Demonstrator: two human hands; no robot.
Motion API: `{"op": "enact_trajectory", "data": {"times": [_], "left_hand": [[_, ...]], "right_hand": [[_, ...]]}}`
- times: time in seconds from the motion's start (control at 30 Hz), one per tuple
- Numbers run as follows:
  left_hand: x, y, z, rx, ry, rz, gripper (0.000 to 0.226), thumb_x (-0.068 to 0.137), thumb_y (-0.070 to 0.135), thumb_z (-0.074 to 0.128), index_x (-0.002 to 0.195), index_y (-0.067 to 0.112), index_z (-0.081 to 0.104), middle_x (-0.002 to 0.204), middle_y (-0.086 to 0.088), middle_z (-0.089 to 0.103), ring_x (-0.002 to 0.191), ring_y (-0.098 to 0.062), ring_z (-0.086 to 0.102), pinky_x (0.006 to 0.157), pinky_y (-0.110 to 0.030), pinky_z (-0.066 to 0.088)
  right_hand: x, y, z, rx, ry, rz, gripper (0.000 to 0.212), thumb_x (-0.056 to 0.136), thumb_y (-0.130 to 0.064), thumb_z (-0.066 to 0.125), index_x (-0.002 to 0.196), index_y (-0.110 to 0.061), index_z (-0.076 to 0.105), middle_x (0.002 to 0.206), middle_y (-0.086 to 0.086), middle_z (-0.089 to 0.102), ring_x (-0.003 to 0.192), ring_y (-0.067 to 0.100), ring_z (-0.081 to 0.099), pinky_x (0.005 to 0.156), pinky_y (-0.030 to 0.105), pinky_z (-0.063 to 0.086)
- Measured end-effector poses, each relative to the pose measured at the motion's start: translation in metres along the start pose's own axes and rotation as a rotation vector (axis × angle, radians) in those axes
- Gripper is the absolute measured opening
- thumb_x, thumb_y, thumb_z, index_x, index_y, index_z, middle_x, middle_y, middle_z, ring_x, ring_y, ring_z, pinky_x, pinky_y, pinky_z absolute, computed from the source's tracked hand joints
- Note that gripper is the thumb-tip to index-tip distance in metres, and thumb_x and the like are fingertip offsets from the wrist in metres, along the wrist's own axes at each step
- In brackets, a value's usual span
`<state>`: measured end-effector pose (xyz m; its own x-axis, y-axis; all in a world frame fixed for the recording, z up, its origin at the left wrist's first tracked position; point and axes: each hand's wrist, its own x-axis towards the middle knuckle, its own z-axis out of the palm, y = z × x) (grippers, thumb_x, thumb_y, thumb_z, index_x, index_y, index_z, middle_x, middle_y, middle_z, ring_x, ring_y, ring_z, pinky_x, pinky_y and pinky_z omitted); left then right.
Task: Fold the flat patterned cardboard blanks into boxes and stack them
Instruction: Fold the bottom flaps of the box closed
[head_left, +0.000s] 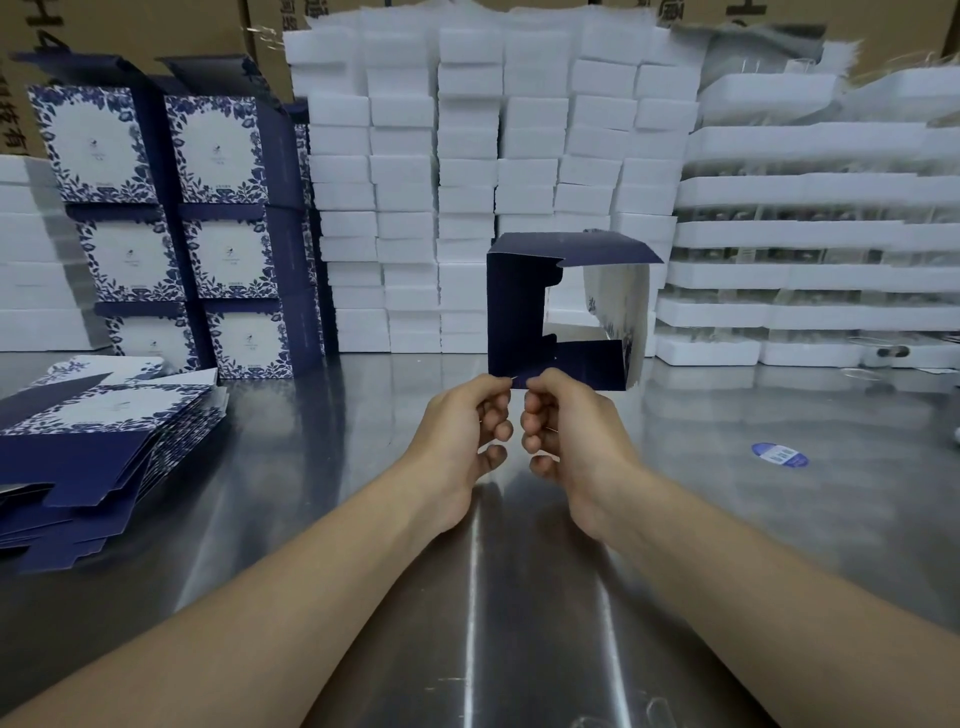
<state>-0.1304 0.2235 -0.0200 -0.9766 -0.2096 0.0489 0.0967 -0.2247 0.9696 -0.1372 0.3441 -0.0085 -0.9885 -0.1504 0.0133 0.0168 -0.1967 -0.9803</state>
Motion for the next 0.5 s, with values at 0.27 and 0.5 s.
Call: {"op": "enact_trajectory", "data": {"times": [0.27, 0.5], "left_hand": [[-0.0007, 0.0015, -0.0023, -0.004, 0.003, -0.040, 0.032, 0.095, 0.029, 0.064, 0.065, 0.022, 0.055, 0.060, 0.005, 0.041, 0.054, -0.010, 0.046, 0.054, -0.025, 0.034], [-0.0051, 0.0021, 0.0014, 0.067, -0.096, -0.036, 0.026, 0.089, 0.036, 0.067, 0.067, 0.024, 0.062, 0.067, 0.001, 0.055, 0.057, -0.009, 0.049, 0.060, -0.028, 0.035]], "right_hand": [[0.0000, -0.0026, -0.0025, 0.002, 0.052, -0.022, 0.027, 0.098, -0.021, 0.056, 0.071, -0.016, 0.059, 0.055, -0.004, 0.054, 0.045, 0.009, 0.043, 0.042, 0.020, 0.034], [-0.0005, 0.0001, 0.0014, -0.065, -0.030, -0.065, 0.033, 0.099, -0.025, 0.058, 0.068, -0.016, 0.062, 0.059, 0.000, 0.056, 0.053, 0.013, 0.049, 0.051, 0.027, 0.036]]}}
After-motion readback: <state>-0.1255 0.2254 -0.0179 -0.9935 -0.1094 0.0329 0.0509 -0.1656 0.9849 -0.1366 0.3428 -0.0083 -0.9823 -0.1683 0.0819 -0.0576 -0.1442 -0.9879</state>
